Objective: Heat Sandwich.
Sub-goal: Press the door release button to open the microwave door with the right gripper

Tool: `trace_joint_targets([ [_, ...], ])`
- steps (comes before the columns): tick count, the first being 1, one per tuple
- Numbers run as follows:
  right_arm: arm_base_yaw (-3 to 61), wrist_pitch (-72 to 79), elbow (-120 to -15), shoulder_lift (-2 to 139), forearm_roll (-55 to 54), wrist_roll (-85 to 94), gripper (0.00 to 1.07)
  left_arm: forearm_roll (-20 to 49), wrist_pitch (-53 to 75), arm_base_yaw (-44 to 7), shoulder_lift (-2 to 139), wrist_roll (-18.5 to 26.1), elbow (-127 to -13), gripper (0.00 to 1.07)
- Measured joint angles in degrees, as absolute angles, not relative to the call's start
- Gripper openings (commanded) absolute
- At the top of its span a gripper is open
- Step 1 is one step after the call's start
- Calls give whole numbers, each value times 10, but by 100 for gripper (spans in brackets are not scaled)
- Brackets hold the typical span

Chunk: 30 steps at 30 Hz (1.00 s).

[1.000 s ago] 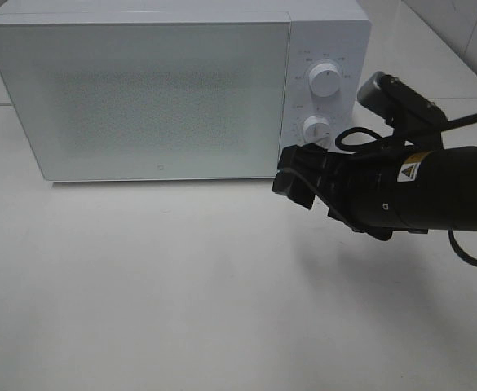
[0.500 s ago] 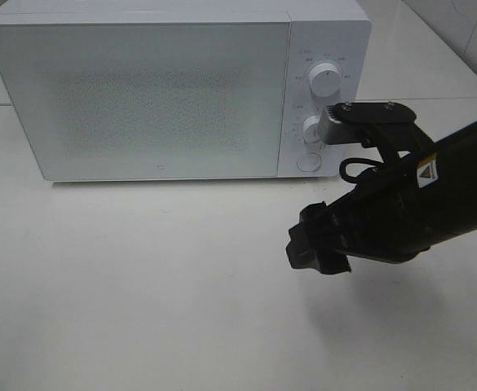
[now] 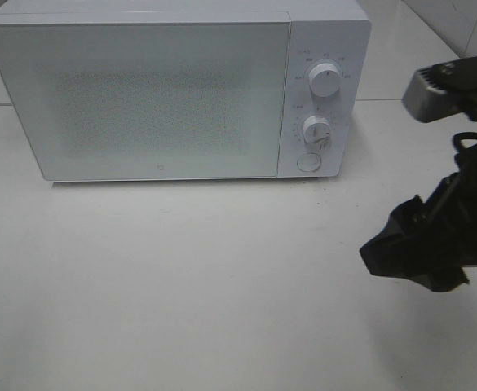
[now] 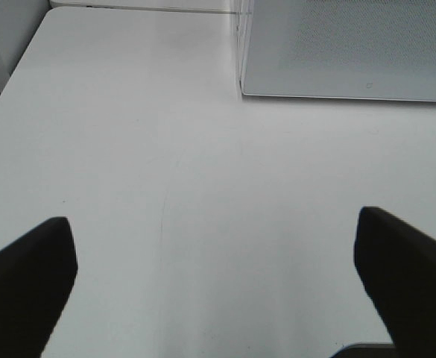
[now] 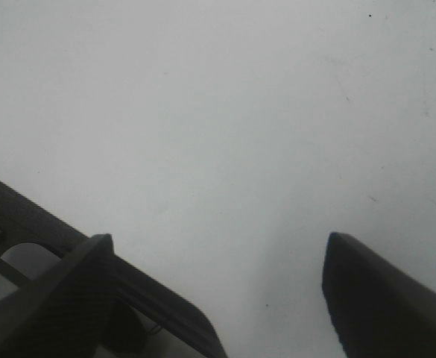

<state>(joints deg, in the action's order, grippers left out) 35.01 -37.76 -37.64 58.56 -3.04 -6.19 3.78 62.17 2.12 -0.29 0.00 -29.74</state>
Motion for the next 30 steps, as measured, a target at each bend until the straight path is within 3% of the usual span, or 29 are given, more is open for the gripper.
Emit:
trace_joint_targets([
  [18,335,-537,-376,336,10,-53,76,38,622,21,-3,0,-297,96],
  [30,162,-559,-376,166,13,-47,76,38,622,21,-3,0,-297,96],
])
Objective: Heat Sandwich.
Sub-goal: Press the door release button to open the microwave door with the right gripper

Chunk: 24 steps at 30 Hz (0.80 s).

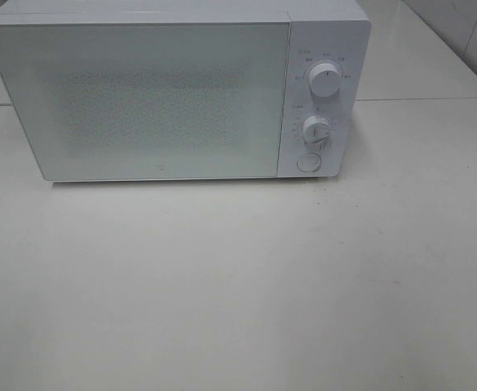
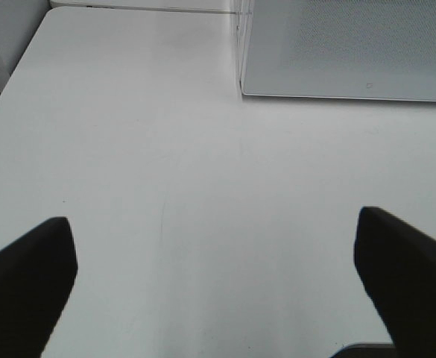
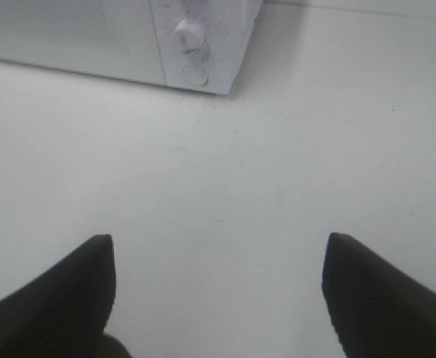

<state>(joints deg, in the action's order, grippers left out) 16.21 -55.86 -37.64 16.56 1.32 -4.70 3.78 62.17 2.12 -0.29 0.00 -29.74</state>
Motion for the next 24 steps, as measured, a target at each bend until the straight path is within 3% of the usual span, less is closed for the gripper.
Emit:
trace_joint_targets([
  [12,79,-568,-289,8,14,-47,76,38,622,21,-3,0,-297,96],
  [24,69,-573,-286,-2,15,-42,73,38,622,21,-3,0,-297,96],
])
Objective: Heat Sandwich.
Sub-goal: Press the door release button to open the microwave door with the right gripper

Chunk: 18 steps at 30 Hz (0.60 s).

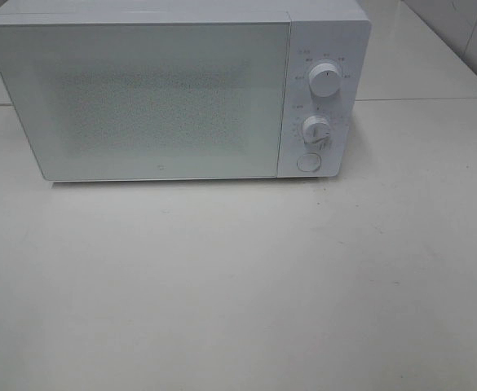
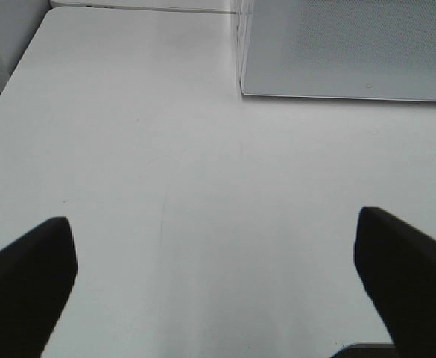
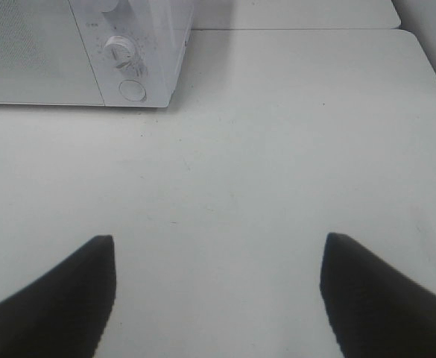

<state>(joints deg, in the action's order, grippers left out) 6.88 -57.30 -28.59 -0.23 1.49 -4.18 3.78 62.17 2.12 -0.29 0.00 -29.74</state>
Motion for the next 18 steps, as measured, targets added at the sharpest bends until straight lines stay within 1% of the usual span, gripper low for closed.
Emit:
trace_joint_targets([
  [14,69,-568,-289,-2,15,-42,73,38,622,21,-3,0,-297,96],
  [18,69,-508,-299,15,15,-42,73,38,622,21,-3,0,-297,96],
])
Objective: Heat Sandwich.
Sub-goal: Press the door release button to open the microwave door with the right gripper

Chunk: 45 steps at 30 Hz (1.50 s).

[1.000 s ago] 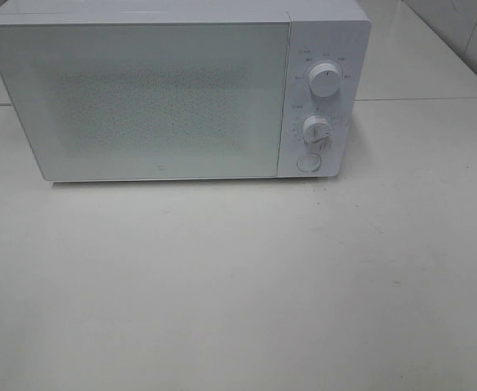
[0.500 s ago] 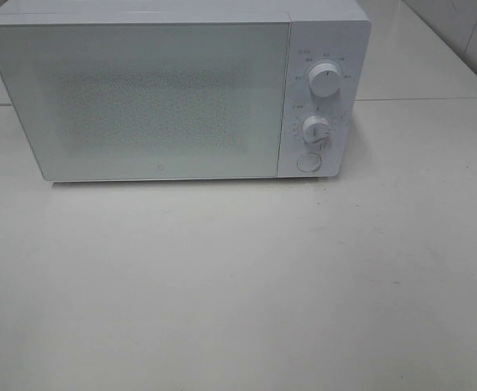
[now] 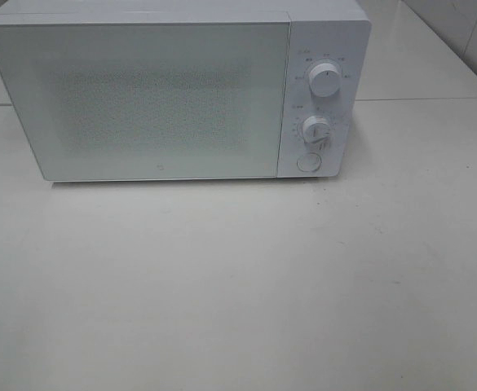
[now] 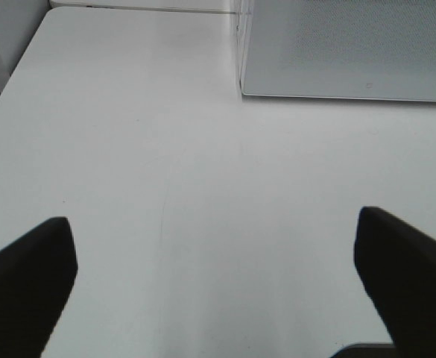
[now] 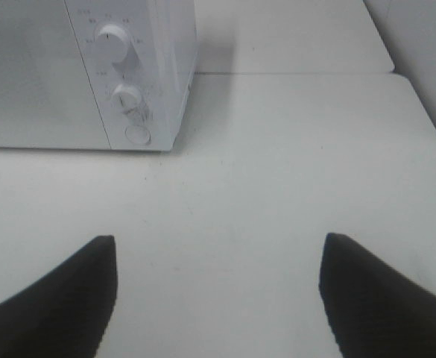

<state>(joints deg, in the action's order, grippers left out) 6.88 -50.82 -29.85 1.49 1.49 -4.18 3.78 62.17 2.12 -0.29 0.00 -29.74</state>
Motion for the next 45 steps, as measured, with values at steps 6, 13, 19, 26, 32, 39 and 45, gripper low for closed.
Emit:
trace_joint_targets([
  [6,69,-444,-299,57,15,-42,73,38,622,21,-3,0,-297,96],
  [13,69,-331,-299,134,15,-42,73,38,622,21,-3,0,-297,96],
  [19,69,-273,-297,186,15,-42,73,38,622,21,-3,0,-297,96],
  [26,69,-183,-277,277,15,-42,73,38,622,21,-3,0,-297,96],
  [32,69,-122,-276,352,15,-42,73,38,622,21,-3,0,-297,96],
  [39,69,-67,-276,426,15,-42,74,38,622,21,-3,0,-297,96],
  [45,69,0,-276,501,15,-42,74,38,622,21,-3,0,-297,96],
])
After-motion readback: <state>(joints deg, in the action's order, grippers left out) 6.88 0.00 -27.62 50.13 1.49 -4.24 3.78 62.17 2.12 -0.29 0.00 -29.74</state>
